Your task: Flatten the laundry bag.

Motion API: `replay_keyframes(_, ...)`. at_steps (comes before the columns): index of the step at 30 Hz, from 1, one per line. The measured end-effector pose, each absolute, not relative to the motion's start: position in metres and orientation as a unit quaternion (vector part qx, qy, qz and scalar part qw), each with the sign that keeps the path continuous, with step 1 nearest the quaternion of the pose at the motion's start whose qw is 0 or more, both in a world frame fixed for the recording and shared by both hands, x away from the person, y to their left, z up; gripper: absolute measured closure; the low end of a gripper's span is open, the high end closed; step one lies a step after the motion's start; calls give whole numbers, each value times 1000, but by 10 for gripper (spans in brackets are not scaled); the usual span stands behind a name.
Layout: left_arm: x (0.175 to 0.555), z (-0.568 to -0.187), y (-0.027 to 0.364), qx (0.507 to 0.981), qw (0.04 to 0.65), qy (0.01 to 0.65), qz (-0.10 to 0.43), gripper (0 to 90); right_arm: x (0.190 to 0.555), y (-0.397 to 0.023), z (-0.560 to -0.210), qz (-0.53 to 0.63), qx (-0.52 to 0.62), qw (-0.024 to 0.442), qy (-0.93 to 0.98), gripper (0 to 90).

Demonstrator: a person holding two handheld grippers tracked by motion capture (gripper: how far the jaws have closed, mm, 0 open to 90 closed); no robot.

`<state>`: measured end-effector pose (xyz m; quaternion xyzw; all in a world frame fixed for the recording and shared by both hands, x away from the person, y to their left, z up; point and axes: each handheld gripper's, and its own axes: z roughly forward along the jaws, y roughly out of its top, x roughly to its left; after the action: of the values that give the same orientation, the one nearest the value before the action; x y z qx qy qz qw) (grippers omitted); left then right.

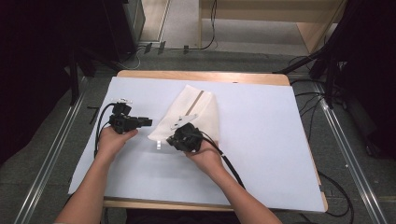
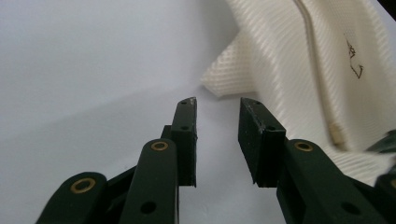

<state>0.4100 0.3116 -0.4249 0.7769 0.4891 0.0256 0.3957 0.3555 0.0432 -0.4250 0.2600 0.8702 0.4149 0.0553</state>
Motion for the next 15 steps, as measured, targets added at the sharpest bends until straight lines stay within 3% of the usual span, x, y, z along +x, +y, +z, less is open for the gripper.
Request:
replay_keyframes(5, 409, -425, 311, 776, 398, 488, 26, 686, 358, 3, -391, 472, 289, 81, 829, 842)
replay_keyframes(15, 408, -424, 298, 785, 399, 474, 22, 685, 349, -44, -362, 511, 318, 108, 791, 831)
